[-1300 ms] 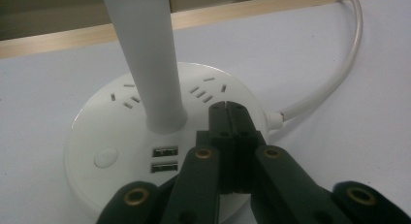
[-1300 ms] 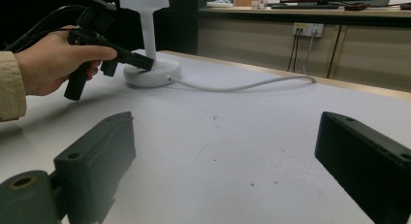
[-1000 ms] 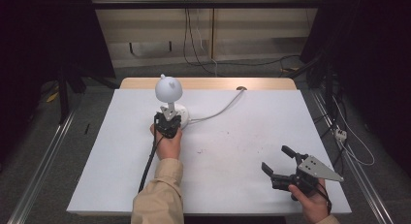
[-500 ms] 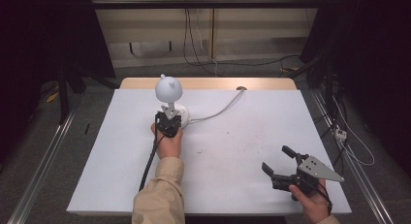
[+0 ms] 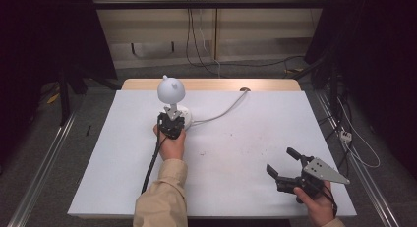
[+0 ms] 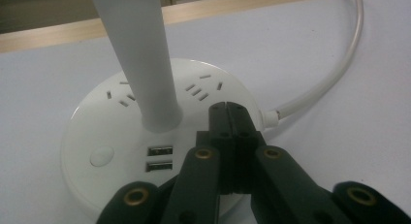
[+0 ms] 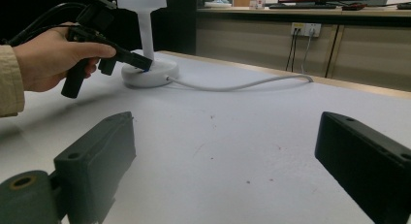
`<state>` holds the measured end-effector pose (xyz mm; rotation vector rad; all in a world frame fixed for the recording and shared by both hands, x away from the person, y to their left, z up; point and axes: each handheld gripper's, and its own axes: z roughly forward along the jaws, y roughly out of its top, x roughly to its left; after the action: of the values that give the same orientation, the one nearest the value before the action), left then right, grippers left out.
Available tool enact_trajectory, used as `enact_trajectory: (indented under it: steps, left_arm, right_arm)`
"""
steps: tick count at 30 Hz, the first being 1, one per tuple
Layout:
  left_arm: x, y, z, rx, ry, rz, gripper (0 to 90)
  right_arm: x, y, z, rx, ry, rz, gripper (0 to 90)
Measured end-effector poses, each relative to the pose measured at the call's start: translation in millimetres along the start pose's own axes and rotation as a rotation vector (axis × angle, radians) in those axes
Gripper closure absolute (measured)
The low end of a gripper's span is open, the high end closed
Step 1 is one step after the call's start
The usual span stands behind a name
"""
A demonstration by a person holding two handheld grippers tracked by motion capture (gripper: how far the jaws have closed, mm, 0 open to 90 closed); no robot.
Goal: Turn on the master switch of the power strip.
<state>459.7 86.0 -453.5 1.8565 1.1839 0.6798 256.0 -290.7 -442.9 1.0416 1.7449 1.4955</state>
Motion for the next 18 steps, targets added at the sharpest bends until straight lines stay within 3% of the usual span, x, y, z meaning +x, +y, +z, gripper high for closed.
enact_trajectory:
  steps: [1,6,9,15,18]
  left_arm:
    - [1.7,0.3,-1.1,-0.016,-0.004,-0.024,90.0]
    - [6.6,-3.9,-1.7,-0.043,-0.011,-0.068,90.0]
    - [3.9,-3.6,-1.8,-0.039,-0.019,-0.054,90.0]
    - [-3.2,-2.4,-3.2,-0.057,-0.042,-0.067,77.8]
    - [-3.9,-1.5,-5.1,-0.051,-0.052,-0.053,71.5]
  right_arm:
    - [-0.8,-0.2,0.4,-0.002,0.0,0.0,6.9]
    - [-1.1,-0.5,1.4,-0.001,0.001,0.003,6.9]
    - [-1.3,-0.4,1.8,0.001,0.005,0.002,6.9]
    - [-1.2,-0.6,2.7,0.005,0.009,0.0,7.0]
    - [-1.2,-0.6,3.2,0.005,0.01,0.0,7.0]
